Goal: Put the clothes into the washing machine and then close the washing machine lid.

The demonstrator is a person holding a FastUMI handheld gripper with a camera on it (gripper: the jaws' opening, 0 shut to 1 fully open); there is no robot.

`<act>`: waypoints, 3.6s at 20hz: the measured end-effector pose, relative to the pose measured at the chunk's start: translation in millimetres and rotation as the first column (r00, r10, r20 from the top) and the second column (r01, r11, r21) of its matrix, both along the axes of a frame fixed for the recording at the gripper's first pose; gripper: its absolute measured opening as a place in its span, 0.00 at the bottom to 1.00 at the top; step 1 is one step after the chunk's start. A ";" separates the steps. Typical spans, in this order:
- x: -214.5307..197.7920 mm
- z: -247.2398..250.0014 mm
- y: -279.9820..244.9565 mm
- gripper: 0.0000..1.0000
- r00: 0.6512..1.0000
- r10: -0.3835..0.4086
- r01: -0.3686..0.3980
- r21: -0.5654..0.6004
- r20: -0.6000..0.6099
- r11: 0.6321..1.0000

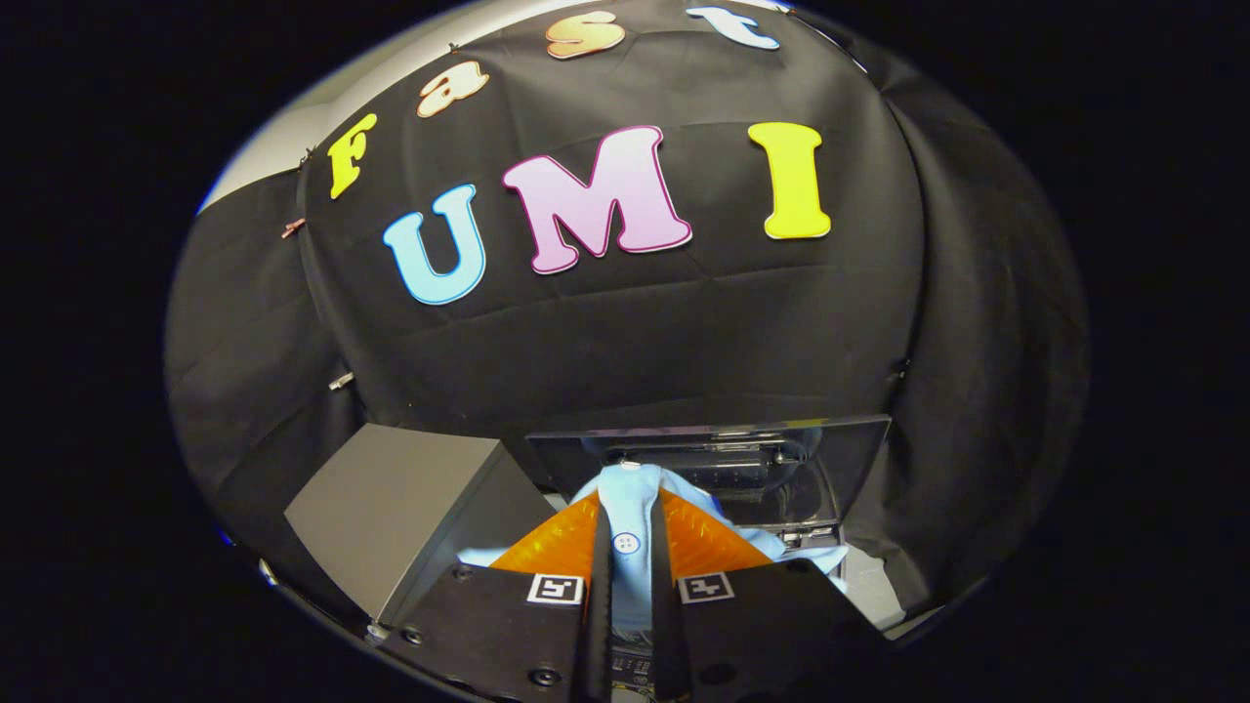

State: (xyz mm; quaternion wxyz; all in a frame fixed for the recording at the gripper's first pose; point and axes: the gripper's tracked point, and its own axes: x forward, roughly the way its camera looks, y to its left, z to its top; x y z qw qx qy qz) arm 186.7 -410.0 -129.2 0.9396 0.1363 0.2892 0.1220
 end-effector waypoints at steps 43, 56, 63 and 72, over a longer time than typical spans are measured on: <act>-48.7 -289.2 -6.6 0.07 0.883 0.002 -0.123 -0.226 -0.469 0.966; -47.1 -305.2 7.2 1.00 0.858 -0.006 -0.112 -0.198 -0.514 0.974; -36.8 -281.4 4.5 1.00 0.881 -0.025 -0.085 -0.209 -0.473 0.974; -24.4 -236.2 -3.2 1.00 0.937 -0.030 -0.051 -0.221 -0.349 0.974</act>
